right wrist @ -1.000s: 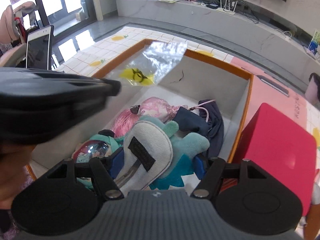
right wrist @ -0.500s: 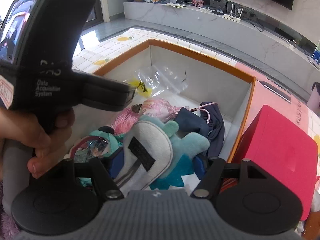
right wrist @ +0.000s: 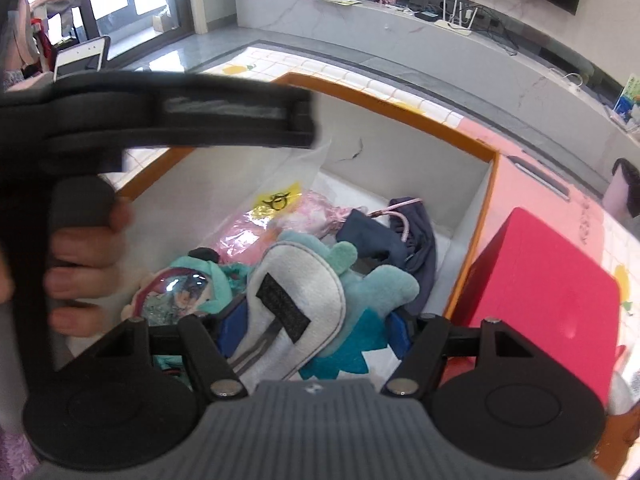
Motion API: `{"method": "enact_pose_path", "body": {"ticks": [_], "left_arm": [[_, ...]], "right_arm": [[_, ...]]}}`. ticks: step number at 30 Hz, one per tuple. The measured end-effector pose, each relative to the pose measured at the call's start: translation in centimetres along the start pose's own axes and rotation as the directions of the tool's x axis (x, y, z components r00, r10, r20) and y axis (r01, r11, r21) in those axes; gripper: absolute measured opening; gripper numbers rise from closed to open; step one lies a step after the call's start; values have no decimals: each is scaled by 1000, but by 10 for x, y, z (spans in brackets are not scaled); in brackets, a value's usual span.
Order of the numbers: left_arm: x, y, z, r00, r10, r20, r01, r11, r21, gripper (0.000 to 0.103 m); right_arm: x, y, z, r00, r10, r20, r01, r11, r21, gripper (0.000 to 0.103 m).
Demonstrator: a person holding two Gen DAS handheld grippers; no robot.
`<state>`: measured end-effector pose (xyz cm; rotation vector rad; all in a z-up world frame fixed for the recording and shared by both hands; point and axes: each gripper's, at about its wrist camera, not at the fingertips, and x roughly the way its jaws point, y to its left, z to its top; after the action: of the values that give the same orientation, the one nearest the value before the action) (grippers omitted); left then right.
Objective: Organize soft objects
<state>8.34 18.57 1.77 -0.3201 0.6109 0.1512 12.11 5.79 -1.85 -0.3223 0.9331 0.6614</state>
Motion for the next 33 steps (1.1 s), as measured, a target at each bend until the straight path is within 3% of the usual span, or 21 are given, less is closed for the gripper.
{"method": "enact_pose_path", "body": {"ticks": [8, 11, 13, 15, 18, 20, 21, 24, 28, 33], "left_arm": [[-11, 20, -5, 998, 26, 55, -26, 1000, -2, 100], [-11, 25, -4, 997, 55, 60, -56, 998, 4, 100], [-10, 27, -5, 995, 74, 59, -75, 997, 17, 100], [-9, 28, -7, 995, 86, 47, -88, 996, 25, 100], [-12, 33, -6, 996, 80, 45, -80, 997, -6, 100], [-15, 34, -6, 996, 70, 53, -69, 998, -10, 100], [-17, 36, -6, 995, 82, 63, -80, 997, -20, 100], [-20, 37, -6, 992, 97, 83, -97, 995, -2, 100], [-25, 38, -5, 990, 100, 101, -100, 995, 1, 100], [-24, 40, -5, 990, 98, 99, -98, 995, -4, 100]], "right_arm": [[5, 1, 7, 998, -45, -50, 48, 997, 54, 68], [5, -10, 10, 997, -72, -18, 74, 966, 247, 68], [10, -9, 14, 998, -54, -45, 65, 955, 288, 68], [11, -12, 15, 997, -76, -27, 81, 907, 414, 68], [7, -17, 15, 986, -159, -42, 153, 785, 601, 67], [5, -23, 15, 987, -140, -79, 154, 696, 701, 67], [7, -25, 18, 989, -98, -111, 148, 675, 723, 67], [13, -23, 22, 980, -24, -198, 165, 656, 737, 67], [11, -14, 27, 952, -120, -282, 288, 672, 682, 68], [9, -10, 24, 939, -167, -302, 334, 651, 682, 71]]}}
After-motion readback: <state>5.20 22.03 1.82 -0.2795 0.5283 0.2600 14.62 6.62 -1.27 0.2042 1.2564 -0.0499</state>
